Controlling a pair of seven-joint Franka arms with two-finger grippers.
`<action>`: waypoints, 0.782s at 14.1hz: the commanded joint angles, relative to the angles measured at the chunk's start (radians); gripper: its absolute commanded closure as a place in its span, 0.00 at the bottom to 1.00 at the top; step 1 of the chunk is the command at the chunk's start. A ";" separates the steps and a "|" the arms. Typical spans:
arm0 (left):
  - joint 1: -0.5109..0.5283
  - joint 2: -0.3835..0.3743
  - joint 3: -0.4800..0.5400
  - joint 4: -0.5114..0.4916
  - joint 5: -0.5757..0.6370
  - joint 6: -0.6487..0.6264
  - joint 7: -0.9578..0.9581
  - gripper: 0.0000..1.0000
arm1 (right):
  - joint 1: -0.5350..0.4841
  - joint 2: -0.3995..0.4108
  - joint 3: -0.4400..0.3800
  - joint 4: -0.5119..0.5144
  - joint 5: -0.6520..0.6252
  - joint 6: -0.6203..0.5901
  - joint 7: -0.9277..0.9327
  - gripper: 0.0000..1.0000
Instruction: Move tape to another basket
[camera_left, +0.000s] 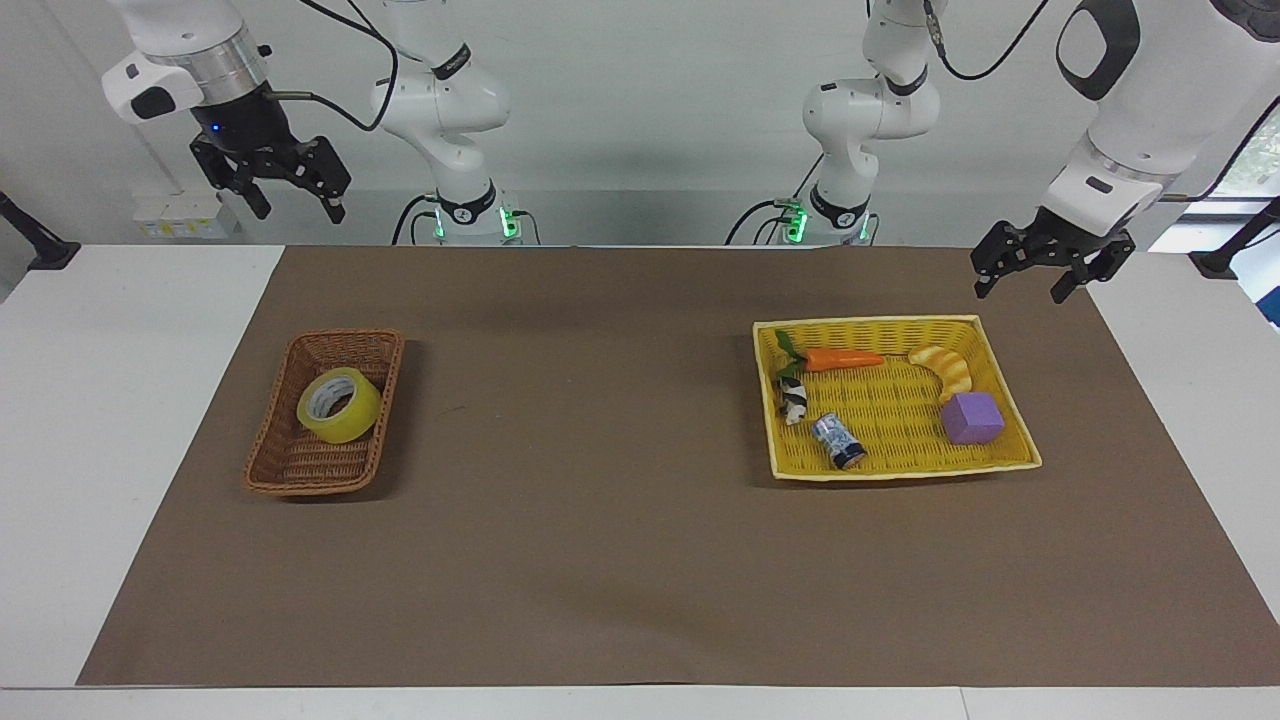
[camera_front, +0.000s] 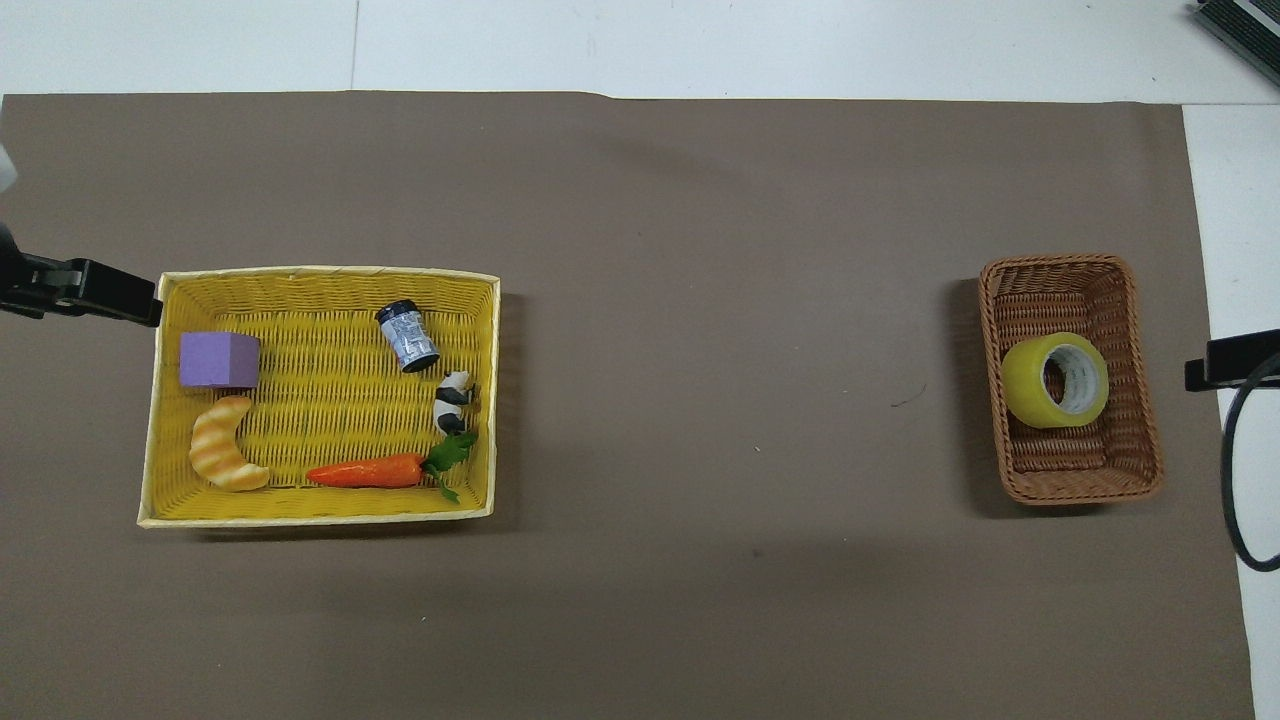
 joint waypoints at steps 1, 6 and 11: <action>0.009 -0.005 -0.006 0.003 0.016 -0.015 0.008 0.00 | -0.003 -0.032 0.004 -0.036 0.001 -0.017 -0.020 0.00; 0.009 -0.005 -0.006 0.003 0.016 -0.015 0.008 0.00 | 0.015 -0.023 0.011 -0.014 -0.048 -0.011 -0.030 0.00; 0.009 -0.005 -0.006 0.003 0.016 -0.015 0.008 0.00 | 0.009 -0.005 0.008 0.023 -0.051 -0.030 -0.038 0.00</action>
